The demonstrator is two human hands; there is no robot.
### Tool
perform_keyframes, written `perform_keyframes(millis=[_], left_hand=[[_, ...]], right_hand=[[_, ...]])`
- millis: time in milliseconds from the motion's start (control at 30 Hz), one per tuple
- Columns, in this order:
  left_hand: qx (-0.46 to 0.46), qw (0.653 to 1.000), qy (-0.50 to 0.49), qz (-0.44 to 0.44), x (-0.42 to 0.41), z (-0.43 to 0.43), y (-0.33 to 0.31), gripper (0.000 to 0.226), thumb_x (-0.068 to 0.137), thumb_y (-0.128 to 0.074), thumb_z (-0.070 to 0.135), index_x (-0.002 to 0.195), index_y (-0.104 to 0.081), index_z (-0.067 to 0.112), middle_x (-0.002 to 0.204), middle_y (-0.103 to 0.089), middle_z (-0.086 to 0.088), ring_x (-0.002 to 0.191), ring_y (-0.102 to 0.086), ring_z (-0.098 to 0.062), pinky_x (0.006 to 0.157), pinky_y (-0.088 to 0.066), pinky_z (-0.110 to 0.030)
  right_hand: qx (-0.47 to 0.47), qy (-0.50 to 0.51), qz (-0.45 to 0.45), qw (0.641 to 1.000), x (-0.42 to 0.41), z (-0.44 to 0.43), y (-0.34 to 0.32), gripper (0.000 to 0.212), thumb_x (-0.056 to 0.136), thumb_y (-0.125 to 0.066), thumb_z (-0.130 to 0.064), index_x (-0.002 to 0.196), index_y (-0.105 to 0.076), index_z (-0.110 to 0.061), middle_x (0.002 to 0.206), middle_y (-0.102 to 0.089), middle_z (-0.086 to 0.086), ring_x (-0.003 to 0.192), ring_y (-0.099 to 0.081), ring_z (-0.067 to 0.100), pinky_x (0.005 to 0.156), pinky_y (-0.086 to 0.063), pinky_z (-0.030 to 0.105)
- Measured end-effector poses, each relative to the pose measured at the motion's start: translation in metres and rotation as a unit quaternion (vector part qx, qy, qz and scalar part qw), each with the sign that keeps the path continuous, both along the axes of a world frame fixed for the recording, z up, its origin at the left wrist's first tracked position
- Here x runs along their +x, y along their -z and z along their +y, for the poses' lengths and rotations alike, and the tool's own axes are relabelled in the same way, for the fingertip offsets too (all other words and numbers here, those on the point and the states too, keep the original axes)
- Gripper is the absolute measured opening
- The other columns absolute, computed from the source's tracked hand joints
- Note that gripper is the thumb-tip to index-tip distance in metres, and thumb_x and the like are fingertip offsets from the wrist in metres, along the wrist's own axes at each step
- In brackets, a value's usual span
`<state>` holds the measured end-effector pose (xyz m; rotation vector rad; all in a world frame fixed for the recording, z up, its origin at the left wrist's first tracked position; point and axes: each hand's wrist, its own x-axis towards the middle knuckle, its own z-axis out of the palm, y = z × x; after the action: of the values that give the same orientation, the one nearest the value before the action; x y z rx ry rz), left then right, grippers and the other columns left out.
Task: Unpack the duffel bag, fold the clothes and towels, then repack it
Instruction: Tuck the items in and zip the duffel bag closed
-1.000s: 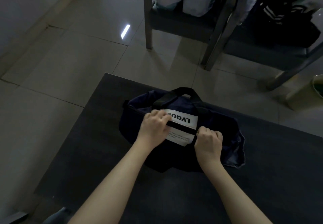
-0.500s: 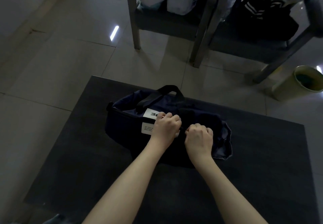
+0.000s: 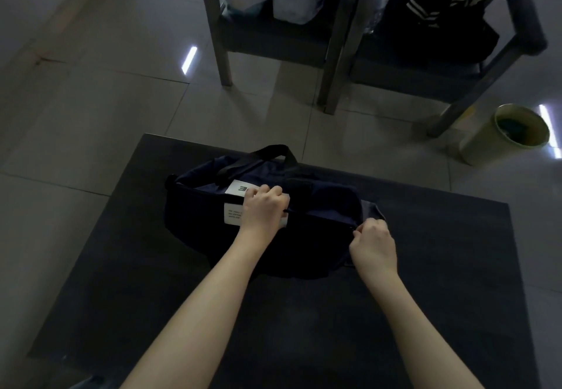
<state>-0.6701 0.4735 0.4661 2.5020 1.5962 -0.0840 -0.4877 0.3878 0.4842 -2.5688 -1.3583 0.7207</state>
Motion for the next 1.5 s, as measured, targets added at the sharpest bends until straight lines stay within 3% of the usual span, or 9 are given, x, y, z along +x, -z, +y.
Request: perform_keyframes(millis=[133, 233, 333, 467, 700, 933, 1167, 1333, 1500], left_hand=[[-0.009, 1.000, 0.006, -0.007, 0.007, -0.008, 0.000, 0.029, 0.093, -0.052, 0.027, 0.122, -0.056, 0.022, 0.125, -0.054, 0.005, 0.120, -0.046, -0.019, 0.102, -0.030, -0.035], [-0.082, 0.988, 0.108, -0.069, 0.024, -0.020, -0.002, 0.051, 0.092, -0.055, 0.037, 0.140, -0.044, 0.024, 0.140, -0.046, 0.005, 0.132, -0.037, -0.018, 0.110, -0.022, -0.036], [-0.063, 0.984, 0.147, -0.082, 0.044, -0.029, 0.003, 0.039, 0.088, -0.062, 0.028, 0.126, -0.059, 0.018, 0.128, -0.054, -0.001, 0.122, -0.047, -0.022, 0.104, -0.031, -0.039], [-0.021, 0.983, 0.154, -0.101, 0.050, -0.035, 0.007, 0.011, 0.073, -0.076, 0.015, 0.083, -0.071, 0.014, 0.087, -0.067, -0.001, 0.082, -0.065, -0.025, 0.078, -0.047, -0.038], [-0.056, 0.979, 0.189, -0.055, 0.044, -0.050, 0.000, 0.024, 0.095, -0.051, 0.025, 0.113, -0.064, 0.020, 0.117, -0.061, 0.004, 0.112, -0.054, -0.016, 0.101, -0.029, -0.031], [-0.034, 0.993, 0.087, -0.078, 0.055, -0.090, 0.016, 0.042, 0.095, -0.050, 0.029, 0.136, -0.049, 0.021, 0.142, -0.046, 0.005, 0.137, -0.034, -0.014, 0.115, -0.018, -0.039], [0.078, 0.986, -0.062, -0.134, 0.069, -0.165, 0.040, 0.054, 0.076, -0.071, 0.034, 0.123, -0.055, 0.011, 0.129, -0.053, -0.007, 0.125, -0.044, -0.024, 0.103, -0.041, -0.044], [0.125, 0.973, -0.160, -0.113, 0.096, -0.201, 0.060, 0.060, 0.073, -0.077, 0.024, 0.124, -0.050, 0.007, 0.124, -0.050, -0.013, 0.118, -0.050, -0.029, 0.094, -0.046, -0.044], [0.173, 0.956, -0.212, -0.102, 0.109, -0.218, 0.073, 0.056, 0.082, -0.066, 0.023, 0.131, -0.048, 0.004, 0.127, -0.050, -0.014, 0.117, -0.051, -0.030, 0.093, -0.045, -0.043]], right_hand=[[0.006, 0.035, 0.073, 0.997, 0.006, 0.000, -0.004, 0.009, 0.093, -0.050, -0.006, 0.095, -0.057, -0.001, 0.099, -0.055, 0.014, 0.077, -0.051, 0.022, 0.065, -0.040, 0.032], [0.015, 0.037, 0.116, 0.992, 0.010, -0.005, -0.007, 0.006, 0.091, -0.054, -0.007, 0.091, -0.059, -0.004, 0.093, -0.059, 0.011, 0.077, -0.057, 0.021, 0.061, -0.044, 0.030], [0.009, 0.020, 0.143, 0.989, 0.013, -0.011, -0.013, 0.005, 0.092, -0.056, -0.010, 0.090, -0.060, -0.008, 0.087, -0.058, 0.005, 0.071, -0.055, 0.012, 0.055, -0.045, 0.021], [-0.006, -0.005, 0.167, 0.986, 0.017, -0.024, -0.019, 0.006, 0.093, -0.056, -0.013, 0.089, -0.060, -0.011, 0.084, -0.059, 0.003, 0.067, -0.057, 0.011, 0.052, -0.045, 0.018], [-0.018, -0.018, 0.189, 0.982, 0.014, -0.049, -0.018, 0.006, 0.091, -0.062, -0.016, 0.085, -0.062, -0.014, 0.077, -0.060, -0.002, 0.065, -0.057, 0.008, 0.051, -0.038, 0.014], [0.086, 0.016, 0.250, 0.964, 0.027, -0.066, 0.006, 0.002, 0.087, -0.067, -0.016, 0.085, -0.066, -0.016, 0.077, -0.064, -0.006, 0.071, -0.059, 0.003, 0.056, -0.043, 0.009], [0.156, 0.027, 0.303, 0.940, 0.056, -0.091, 0.031, 0.009, 0.095, -0.054, -0.024, 0.098, -0.063, -0.022, 0.086, -0.066, -0.007, 0.077, -0.061, 0.004, 0.063, -0.046, 0.015], [-0.028, 0.027, 0.111, 0.993, 0.101, -0.114, 0.092, 0.036, 0.097, -0.047, -0.032, 0.124, -0.050, -0.009, 0.121, -0.054, 0.010, 0.104, -0.054, 0.026, 0.075, -0.044, 0.034], [-0.133, 0.069, 0.117, 0.982, 0.115, -0.125, 0.141, 0.049, 0.095, -0.053, -0.030, 0.133, -0.038, -0.002, 0.130, -0.046, 0.017, 0.113, -0.051, 0.032, 0.086, -0.047, 0.042]])
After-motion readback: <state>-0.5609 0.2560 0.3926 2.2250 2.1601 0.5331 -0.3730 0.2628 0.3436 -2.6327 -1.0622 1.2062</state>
